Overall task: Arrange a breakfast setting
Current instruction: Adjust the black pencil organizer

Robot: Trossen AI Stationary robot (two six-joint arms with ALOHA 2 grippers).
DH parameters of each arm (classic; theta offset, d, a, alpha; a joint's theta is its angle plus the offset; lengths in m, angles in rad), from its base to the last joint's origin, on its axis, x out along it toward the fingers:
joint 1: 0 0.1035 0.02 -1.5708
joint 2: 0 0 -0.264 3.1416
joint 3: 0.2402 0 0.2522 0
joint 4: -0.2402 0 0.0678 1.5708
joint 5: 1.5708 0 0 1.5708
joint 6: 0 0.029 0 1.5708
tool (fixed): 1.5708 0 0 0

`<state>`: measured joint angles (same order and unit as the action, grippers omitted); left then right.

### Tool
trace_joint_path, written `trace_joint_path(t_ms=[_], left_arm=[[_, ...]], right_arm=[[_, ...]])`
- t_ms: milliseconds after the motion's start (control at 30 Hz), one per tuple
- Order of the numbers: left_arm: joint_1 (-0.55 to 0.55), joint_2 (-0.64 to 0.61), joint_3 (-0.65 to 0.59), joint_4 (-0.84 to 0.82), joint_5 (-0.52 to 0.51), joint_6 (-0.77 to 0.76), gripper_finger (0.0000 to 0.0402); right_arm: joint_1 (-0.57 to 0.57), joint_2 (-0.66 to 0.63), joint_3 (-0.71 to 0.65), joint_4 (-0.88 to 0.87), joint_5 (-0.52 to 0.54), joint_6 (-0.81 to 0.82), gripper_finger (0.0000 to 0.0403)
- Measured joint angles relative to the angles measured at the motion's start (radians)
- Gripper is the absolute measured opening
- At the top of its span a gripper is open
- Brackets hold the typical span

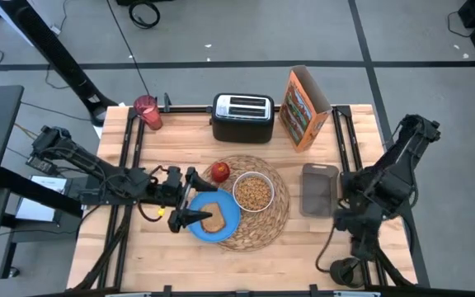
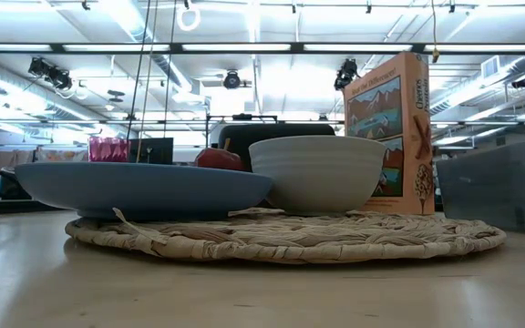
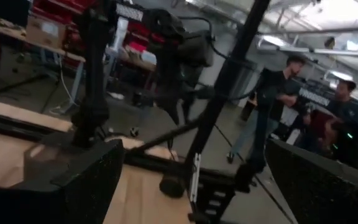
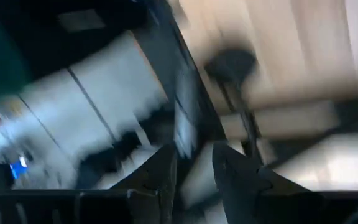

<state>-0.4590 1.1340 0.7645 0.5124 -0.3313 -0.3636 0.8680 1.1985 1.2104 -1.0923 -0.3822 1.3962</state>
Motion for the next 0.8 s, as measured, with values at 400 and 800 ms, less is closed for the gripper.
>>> trace_joint_path(t_ms=[400, 800], left_arm=[[-0.068, 0.153, 0.0, 0.068, 0.002, -0.018, 0.0396], [-0.066, 0.285, 0.0, 0.199, 0.002, -0.017, 0.0396]], right_arm=[[0.036, 0.015, -0.052, -0.126, -0.158, 0.057, 0.0214], [0.05, 0.027, -0.183, -0.038, -0.199, -0.013, 0.0204]])
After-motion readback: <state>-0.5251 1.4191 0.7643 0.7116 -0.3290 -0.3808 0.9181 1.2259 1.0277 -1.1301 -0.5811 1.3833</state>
